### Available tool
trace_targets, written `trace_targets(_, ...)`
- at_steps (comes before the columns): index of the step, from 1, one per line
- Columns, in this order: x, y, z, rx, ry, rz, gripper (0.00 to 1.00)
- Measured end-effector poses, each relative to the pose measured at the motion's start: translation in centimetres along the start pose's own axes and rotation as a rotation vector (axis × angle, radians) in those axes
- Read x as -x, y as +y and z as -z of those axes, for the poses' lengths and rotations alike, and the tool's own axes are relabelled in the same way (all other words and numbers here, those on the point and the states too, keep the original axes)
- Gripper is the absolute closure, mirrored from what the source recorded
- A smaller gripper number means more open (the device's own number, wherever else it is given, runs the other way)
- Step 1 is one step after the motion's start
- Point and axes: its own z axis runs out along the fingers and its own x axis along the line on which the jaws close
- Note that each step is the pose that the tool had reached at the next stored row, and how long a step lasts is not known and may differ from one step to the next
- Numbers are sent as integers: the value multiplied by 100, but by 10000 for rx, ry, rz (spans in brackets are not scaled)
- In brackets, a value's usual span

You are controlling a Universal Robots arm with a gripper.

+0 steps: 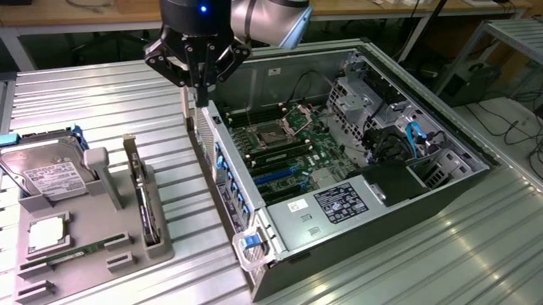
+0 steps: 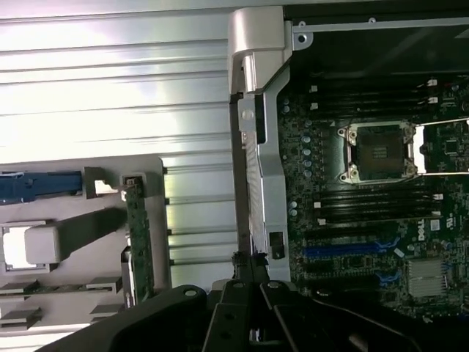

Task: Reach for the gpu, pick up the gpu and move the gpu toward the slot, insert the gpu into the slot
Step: 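Reach for the gpu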

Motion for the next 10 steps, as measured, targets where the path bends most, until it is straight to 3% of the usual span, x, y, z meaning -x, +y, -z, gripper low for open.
trace_targets(10,-88,-97,4,5,8,193,89)
